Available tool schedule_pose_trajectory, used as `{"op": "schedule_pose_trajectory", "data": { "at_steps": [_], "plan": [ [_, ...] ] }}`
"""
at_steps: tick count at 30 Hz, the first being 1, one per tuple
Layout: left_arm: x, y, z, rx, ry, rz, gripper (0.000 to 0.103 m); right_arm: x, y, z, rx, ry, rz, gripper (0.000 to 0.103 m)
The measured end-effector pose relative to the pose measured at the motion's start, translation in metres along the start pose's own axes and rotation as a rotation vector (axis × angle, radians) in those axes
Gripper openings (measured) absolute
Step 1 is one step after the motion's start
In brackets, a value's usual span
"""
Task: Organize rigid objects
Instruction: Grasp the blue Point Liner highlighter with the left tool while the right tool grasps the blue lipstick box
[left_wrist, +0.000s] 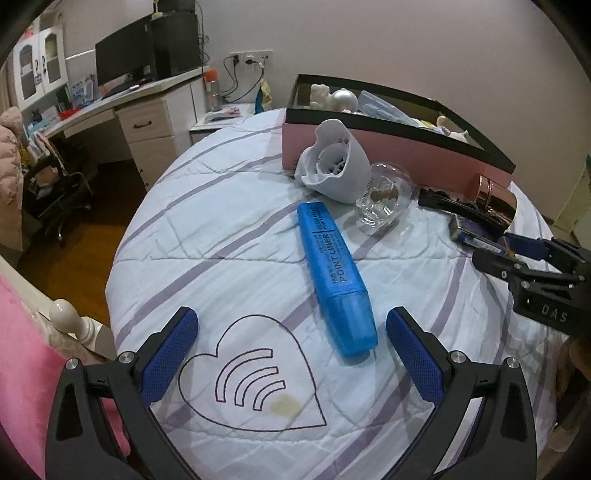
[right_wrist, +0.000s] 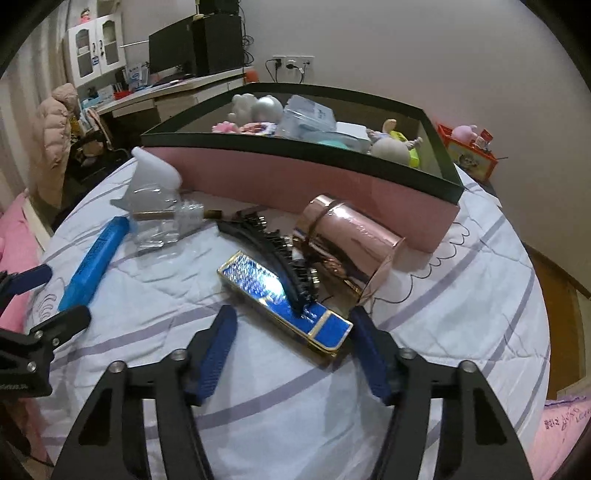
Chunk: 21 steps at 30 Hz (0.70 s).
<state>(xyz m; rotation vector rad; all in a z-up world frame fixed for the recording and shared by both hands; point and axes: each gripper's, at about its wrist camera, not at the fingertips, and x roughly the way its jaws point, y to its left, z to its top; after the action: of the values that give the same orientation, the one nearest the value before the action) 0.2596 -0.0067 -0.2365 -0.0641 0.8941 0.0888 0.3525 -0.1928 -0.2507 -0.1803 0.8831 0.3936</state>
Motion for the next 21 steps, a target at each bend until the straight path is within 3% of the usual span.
{"op": "schedule_pose_trajectory", "data": {
  "at_steps": [5,11,15,18,19,21],
  "plan": [
    [0.003,-0.002,0.001,0.017,0.0,-0.001,0.103,-0.008,0.009,-0.007,-0.004,0.001,0.024,0.045],
    [0.008,-0.005,0.006,0.028,-0.001,-0.013,0.103,-0.018,0.029,-0.016,0.01,-0.003,0.1,0.044],
    [0.014,-0.008,0.012,0.036,0.006,0.003,0.103,-0.012,0.03,-0.009,0.033,-0.017,0.064,0.044],
    [0.018,-0.009,0.016,0.039,0.008,0.006,0.102,-0.003,0.028,-0.003,0.039,-0.011,0.032,0.032],
    [0.017,-0.009,0.016,0.038,-0.001,0.001,0.1,-0.001,0.027,-0.002,0.044,-0.014,0.033,0.023],
    [0.017,-0.011,0.016,0.05,-0.016,-0.003,0.08,0.0,0.027,-0.001,0.048,-0.02,0.032,0.022]
  ]
}}
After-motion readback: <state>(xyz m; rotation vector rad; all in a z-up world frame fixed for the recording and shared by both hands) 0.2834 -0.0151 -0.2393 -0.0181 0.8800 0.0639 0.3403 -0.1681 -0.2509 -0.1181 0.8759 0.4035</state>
